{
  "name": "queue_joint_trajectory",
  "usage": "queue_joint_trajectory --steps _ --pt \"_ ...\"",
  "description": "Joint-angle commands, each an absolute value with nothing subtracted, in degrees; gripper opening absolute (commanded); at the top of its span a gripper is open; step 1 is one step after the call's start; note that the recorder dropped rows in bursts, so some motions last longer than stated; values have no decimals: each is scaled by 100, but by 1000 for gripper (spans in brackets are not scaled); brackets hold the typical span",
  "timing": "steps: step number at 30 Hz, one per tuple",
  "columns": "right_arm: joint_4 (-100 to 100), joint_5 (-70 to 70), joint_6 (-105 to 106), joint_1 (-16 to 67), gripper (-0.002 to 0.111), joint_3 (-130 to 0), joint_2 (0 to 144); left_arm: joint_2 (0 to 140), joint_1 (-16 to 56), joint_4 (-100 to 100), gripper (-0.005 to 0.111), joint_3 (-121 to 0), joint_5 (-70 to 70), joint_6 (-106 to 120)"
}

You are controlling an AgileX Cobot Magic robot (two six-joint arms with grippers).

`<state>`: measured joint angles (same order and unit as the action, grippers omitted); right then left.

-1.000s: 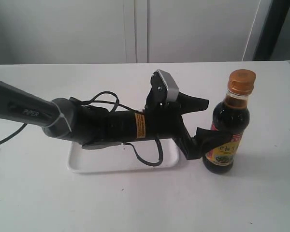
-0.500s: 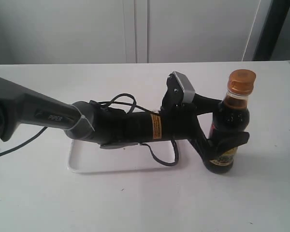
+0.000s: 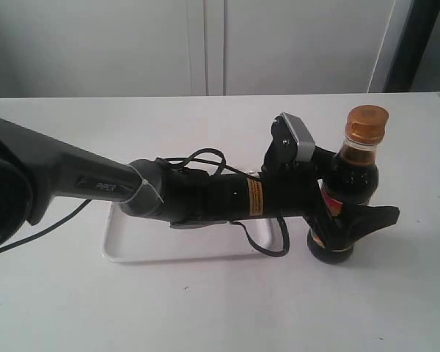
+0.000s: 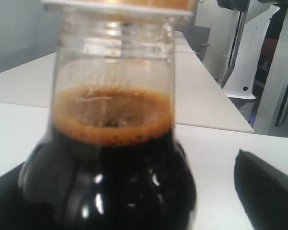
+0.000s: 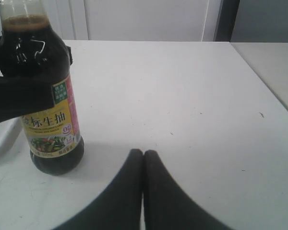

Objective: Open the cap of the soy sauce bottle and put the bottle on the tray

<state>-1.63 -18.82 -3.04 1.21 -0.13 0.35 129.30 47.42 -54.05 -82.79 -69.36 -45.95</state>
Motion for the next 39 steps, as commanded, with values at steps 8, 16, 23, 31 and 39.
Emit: queue_joint_trajectory --steps 8,16,23,31,39 --pt "-176 -1814 -330 132 0 0 0 12958 4773 -5497 61 -8326 -6996 -4607" --pt "-176 -1814 -330 132 0 0 0 12958 4773 -5509 0 -8326 -6996 -4505" --pt "-176 -1814 -330 132 0 0 0 12958 4773 -5604 0 -8326 -6873 -4479" --pt "-372 -1427 121 132 0 0 0 12958 4773 -5899 0 -8326 -6728 -4517" --pt "-325 62 125 132 0 0 0 12958 4773 -5940 0 -8326 -6728 -4517"
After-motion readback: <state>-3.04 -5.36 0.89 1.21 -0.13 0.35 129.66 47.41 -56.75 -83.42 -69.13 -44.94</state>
